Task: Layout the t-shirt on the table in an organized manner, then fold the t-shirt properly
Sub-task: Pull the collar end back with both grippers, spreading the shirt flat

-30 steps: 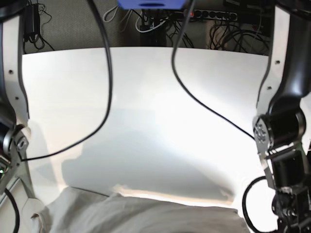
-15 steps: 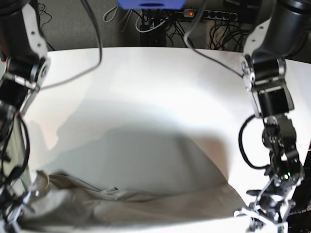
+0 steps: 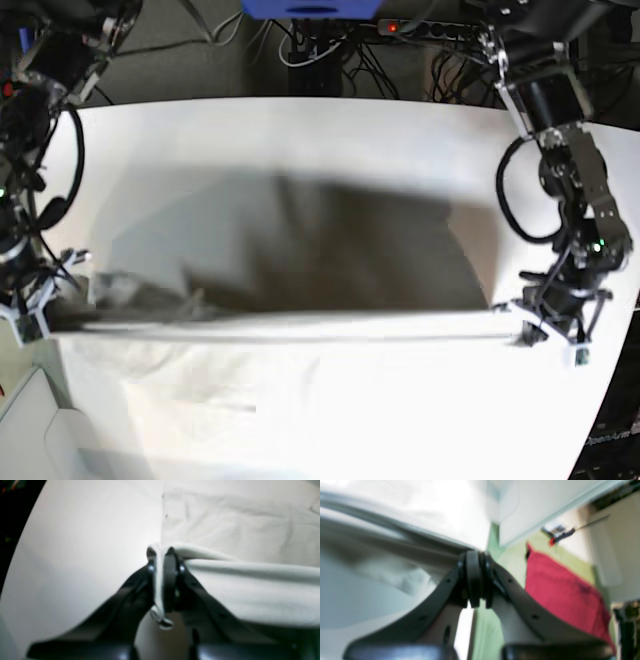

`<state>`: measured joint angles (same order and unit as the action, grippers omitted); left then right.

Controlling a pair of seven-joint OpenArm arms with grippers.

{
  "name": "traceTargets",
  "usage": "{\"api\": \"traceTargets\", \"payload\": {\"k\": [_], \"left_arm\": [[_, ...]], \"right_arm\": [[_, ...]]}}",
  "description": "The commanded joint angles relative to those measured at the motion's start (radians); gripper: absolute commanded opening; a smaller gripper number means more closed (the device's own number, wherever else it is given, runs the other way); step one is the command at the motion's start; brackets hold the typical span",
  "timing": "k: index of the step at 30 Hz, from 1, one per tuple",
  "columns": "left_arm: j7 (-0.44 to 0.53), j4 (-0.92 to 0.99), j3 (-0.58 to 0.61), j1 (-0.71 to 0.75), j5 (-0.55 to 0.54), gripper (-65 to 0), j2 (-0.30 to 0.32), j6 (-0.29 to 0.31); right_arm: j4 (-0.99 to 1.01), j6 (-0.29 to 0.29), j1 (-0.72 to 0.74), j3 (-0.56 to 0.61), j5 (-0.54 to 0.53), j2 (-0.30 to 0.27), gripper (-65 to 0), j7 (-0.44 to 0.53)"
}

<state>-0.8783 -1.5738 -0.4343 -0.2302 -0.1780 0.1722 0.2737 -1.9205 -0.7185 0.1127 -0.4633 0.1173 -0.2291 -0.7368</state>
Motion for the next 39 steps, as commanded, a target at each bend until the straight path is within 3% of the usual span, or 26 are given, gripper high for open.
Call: {"api": "traceTargets", "payload": {"k": [1, 5, 10, 14, 20, 27, 39], "left_arm": [[0.012, -0.021, -0.007, -0.013, 0.011, -64.4, 0.019, -0.011], [-0.037, -0.023, -0.007, 0.047, 0.013, -64.4, 0.019, -0.011], [-0.170, -0.024, -0.010, 0.058, 0.013, -64.4, 0.046, -0.011], [-0.270, -0.053, -0.011, 0.058, 0.013, -64.4, 0.094, -0.011], [-0.373, -0.132, -0.007, 0.085, 0.011, -64.4, 0.123, -0.009], [-0.393, -0.164, -0.005, 0.159, 0.011, -64.3, 0.122, -0.009], [-0.394, -0.162, -0.004, 0.249, 0.011, -64.2, 0.123, -0.009]], "right_arm": [[-0.018, 0.020, -0.012, -0.012, 0.012, -0.014, -65.0, 0.010], [-0.018, 0.020, -0.126, -0.012, 0.012, -0.002, -65.0, 0.010], [-0.029, 0.020, -0.210, -0.007, 0.014, 0.010, -65.0, 0.010], [-0.064, 0.020, -0.272, -0.012, 0.015, 0.009, -65.0, 0.004], [-0.079, 0.020, -0.288, -0.012, 0.015, -0.025, -65.0, -0.116], [-0.078, 0.020, -0.308, -0.004, 0.015, -0.025, -65.0, -0.169], [-0.083, 0.020, -0.454, 0.045, 0.015, -0.059, -65.0, -0.166]]}}
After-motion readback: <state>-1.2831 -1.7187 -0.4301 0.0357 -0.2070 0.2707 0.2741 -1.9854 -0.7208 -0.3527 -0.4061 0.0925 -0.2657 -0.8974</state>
